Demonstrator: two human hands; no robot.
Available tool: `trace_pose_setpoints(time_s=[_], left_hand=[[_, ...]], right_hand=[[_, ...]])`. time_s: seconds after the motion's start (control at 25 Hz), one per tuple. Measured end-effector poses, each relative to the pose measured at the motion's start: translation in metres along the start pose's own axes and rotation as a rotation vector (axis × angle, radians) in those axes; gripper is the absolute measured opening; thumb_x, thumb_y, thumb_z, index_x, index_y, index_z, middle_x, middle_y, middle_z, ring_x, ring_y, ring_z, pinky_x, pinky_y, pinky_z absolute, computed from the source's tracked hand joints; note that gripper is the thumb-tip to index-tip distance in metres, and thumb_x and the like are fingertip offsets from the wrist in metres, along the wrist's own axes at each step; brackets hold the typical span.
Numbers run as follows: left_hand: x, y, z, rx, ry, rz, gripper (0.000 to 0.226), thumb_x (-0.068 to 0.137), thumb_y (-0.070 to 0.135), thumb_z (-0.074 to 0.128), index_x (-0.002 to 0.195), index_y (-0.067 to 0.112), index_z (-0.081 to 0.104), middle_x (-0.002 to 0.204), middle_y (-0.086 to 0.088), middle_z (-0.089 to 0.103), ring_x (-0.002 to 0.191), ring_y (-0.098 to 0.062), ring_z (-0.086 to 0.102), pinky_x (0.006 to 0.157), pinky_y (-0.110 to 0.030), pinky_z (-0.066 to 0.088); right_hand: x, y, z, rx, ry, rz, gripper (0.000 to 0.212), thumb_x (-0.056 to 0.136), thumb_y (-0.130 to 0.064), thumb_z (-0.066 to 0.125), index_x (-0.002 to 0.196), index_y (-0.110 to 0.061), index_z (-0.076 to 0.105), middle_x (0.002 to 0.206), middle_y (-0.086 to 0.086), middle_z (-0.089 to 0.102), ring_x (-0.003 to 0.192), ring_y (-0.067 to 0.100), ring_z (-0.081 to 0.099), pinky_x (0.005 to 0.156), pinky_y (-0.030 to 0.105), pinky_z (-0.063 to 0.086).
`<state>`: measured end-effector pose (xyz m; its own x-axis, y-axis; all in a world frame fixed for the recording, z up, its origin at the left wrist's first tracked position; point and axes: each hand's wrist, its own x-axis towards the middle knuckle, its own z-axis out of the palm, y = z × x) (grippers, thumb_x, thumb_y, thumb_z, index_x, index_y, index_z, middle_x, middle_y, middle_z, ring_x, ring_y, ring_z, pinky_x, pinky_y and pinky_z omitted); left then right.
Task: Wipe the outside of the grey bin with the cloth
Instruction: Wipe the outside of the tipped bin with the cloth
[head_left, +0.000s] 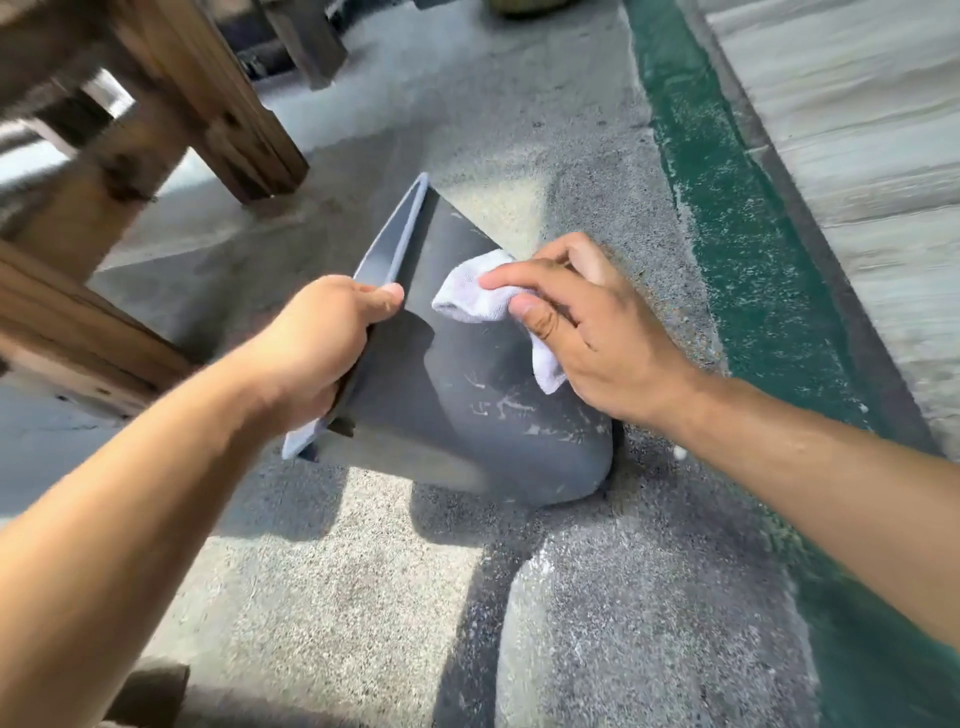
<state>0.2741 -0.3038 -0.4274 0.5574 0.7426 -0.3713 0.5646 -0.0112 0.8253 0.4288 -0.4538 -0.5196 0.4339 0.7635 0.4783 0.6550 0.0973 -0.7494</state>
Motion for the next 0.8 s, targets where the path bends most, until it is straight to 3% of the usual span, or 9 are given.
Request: trace_pose_setpoints(time_s=[0.16,0.36,0.44,0.52,0.6,0.8], left_hand=[[-0.008,-0.013,-0.013,-0.127,-0.052,-0.101,0.034,0.103,0.022,0.052,0.101,-0.005,0.072,0.089,-0.023,0.078,0.066,-0.031,0.075,0.060,-0.036,0.063],[-0.005,-0.026,-0.012,-0.195,-0.128,-0.087,0.044,0.103,0.024,0.048,0.121,-0.012,0.065,0.117,-0.036,0.070,0.091,-0.038,0.070,0.079,-0.040,0.059],[-0.001,-0.023,-0.009,-0.156,-0.116,-0.064,0.046,0.105,0.031,0.047,0.112,-0.007,0.071,0.107,-0.033,0.074,0.088,-0.036,0.070,0.082,-0.041,0.057],[0.002,-0.020,-0.003,-0.085,-0.079,-0.043,0.053,0.105,0.046,0.045,0.090,0.005,0.076,0.081,-0.017,0.078,0.073,-0.027,0.072,0.075,-0.036,0.057],[0.004,-0.019,0.002,-0.027,-0.076,-0.036,0.062,0.102,0.058,0.042,0.084,0.008,0.074,0.071,-0.009,0.075,0.063,-0.022,0.070,0.072,-0.034,0.057],[0.006,-0.034,0.014,-0.033,-0.113,-0.055,0.061,0.103,0.056,0.040,0.084,0.007,0.069,0.069,-0.020,0.063,0.061,-0.029,0.058,0.066,-0.035,0.050]], right_hand=[[0.006,-0.014,0.012,-0.108,-0.037,-0.152,0.024,0.098,-0.034,0.061,0.110,-0.019,0.076,0.115,0.005,0.048,0.079,0.016,0.051,0.084,0.038,0.049],[0.017,-0.026,0.027,-0.145,-0.250,-0.215,0.032,0.095,-0.051,0.059,0.114,-0.032,0.075,0.115,0.000,0.054,0.103,0.018,0.056,0.087,0.046,0.052],[0.017,-0.030,0.035,-0.128,-0.255,-0.192,0.032,0.094,-0.055,0.059,0.113,-0.034,0.074,0.113,0.000,0.052,0.101,0.018,0.054,0.088,0.046,0.051],[0.013,-0.032,0.044,-0.145,-0.216,-0.177,0.032,0.092,-0.055,0.059,0.107,-0.032,0.073,0.111,0.002,0.052,0.098,0.024,0.054,0.087,0.045,0.051],[0.010,-0.033,0.052,-0.186,-0.201,-0.142,0.030,0.090,-0.054,0.060,0.101,-0.029,0.072,0.110,0.002,0.053,0.096,0.027,0.055,0.084,0.046,0.052],[-0.003,-0.032,0.063,-0.234,-0.217,-0.075,0.015,0.085,-0.040,0.064,0.093,-0.028,0.070,0.108,0.001,0.052,0.095,0.028,0.053,0.082,0.047,0.053]])
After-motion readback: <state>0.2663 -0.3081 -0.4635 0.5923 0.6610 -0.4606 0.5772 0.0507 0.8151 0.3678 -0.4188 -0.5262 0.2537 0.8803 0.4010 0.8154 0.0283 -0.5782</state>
